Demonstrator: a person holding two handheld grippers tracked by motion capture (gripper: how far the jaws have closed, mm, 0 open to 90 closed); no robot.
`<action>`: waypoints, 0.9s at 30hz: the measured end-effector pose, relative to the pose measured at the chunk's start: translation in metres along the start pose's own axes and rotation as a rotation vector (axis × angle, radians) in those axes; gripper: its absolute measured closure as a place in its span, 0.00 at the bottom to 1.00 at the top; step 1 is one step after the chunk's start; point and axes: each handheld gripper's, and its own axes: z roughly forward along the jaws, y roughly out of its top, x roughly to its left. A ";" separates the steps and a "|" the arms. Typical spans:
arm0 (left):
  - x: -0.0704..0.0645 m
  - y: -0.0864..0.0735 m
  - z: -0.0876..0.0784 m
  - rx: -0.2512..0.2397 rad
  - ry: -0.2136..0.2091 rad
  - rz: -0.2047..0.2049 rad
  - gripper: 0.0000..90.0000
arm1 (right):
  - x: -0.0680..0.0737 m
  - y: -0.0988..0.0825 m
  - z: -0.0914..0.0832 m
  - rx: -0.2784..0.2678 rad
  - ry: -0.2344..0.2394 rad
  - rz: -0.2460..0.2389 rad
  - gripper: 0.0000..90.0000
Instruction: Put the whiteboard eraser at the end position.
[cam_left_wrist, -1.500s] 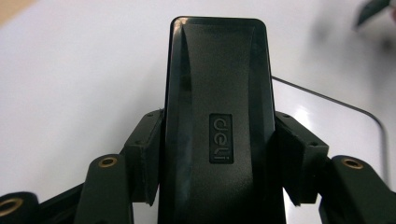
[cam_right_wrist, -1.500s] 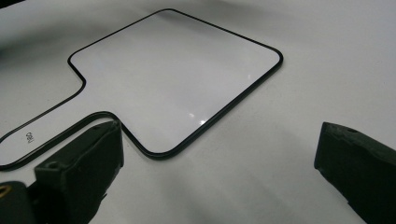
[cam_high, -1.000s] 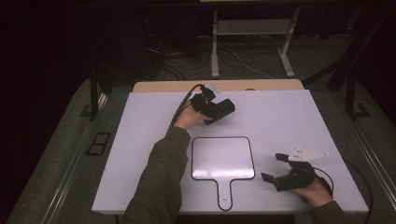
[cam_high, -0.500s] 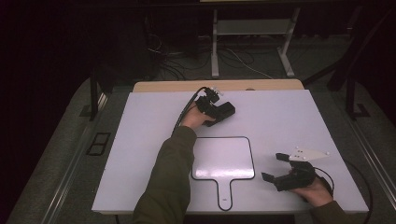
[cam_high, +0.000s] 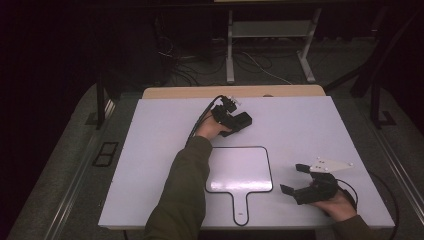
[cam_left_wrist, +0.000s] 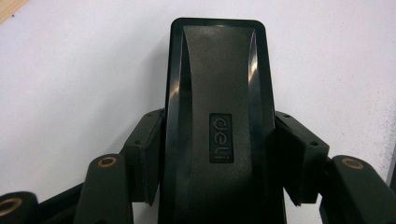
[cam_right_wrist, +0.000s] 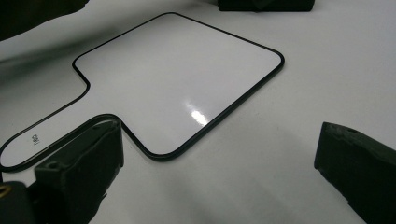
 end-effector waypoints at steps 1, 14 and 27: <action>0.000 0.000 0.000 -0.005 0.002 -0.001 0.43 | 0.000 0.000 0.000 0.000 0.000 -0.001 0.00; 0.002 -0.001 -0.003 -0.048 -0.023 -0.019 0.35 | 0.000 0.000 0.000 -0.001 -0.001 0.000 0.00; 0.002 -0.010 -0.022 -0.117 -0.024 -0.034 0.26 | -0.001 -0.001 -0.001 0.004 -0.008 0.002 0.00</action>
